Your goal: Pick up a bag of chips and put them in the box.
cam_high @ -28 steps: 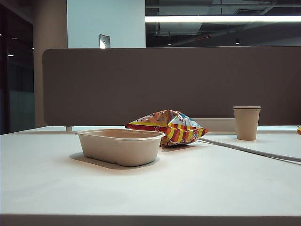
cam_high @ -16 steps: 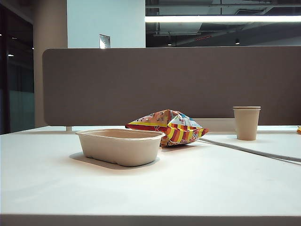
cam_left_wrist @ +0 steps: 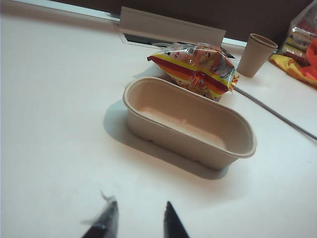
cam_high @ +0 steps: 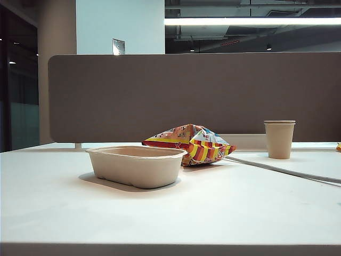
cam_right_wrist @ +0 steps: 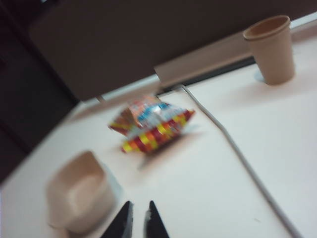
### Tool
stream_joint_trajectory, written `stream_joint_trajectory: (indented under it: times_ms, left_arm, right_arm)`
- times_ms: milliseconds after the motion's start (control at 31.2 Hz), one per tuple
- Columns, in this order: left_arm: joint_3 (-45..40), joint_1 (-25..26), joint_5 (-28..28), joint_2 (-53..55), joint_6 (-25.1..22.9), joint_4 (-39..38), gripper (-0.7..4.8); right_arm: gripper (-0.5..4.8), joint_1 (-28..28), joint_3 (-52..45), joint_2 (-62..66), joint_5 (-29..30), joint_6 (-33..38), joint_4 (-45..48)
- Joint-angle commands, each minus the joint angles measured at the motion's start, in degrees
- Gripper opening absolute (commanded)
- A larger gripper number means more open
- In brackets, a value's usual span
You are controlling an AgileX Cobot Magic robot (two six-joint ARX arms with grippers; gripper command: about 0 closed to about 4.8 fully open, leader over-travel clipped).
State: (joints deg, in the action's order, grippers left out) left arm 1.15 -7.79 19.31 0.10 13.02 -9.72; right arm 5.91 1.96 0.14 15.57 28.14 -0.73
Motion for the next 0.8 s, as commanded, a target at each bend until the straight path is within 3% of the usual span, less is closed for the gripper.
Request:
stream_joint_trajectory:
  times_ms: [32, 160, 256, 449, 609, 801]
  left_arm:
    - [-0.20, -0.02, -0.07, 0.04, 4.24, 0.22, 1.21]
    - [-0.20, -0.02, -0.66, 0.04, 4.70, 0.17, 1.21]
    - [-0.17, -0.02, -0.68, 0.04, 6.14, 0.20, 1.21]
    - [-0.20, -0.02, -0.63, 0.04, 8.46, 0.20, 1.21]
    - [-0.17, -0.02, -0.63, 0.04, 8.46, 0.20, 1.21]
    - [-0.20, -0.02, -0.44, 0.04, 8.46, 0.17, 1.21]
  right_arm:
    - [0.44, 0.00, 0.24, 0.04, 3.54, 5.29, 7.23]
    - [0.63, 0.07, 1.46, 0.04, 5.44, 6.54, 8.46]
    - [1.16, 0.09, 5.01, 0.07, 1.97, 7.02, 1.68]
    - [1.23, 0.17, 14.34, 2.51, -2.93, 6.73, -9.07]
    - [1.56, 0.17, 24.83, 12.22, -5.35, 6.38, -16.61]
    - [2.03, 0.28, 36.79, 29.22, -2.82, 4.39, -20.02]
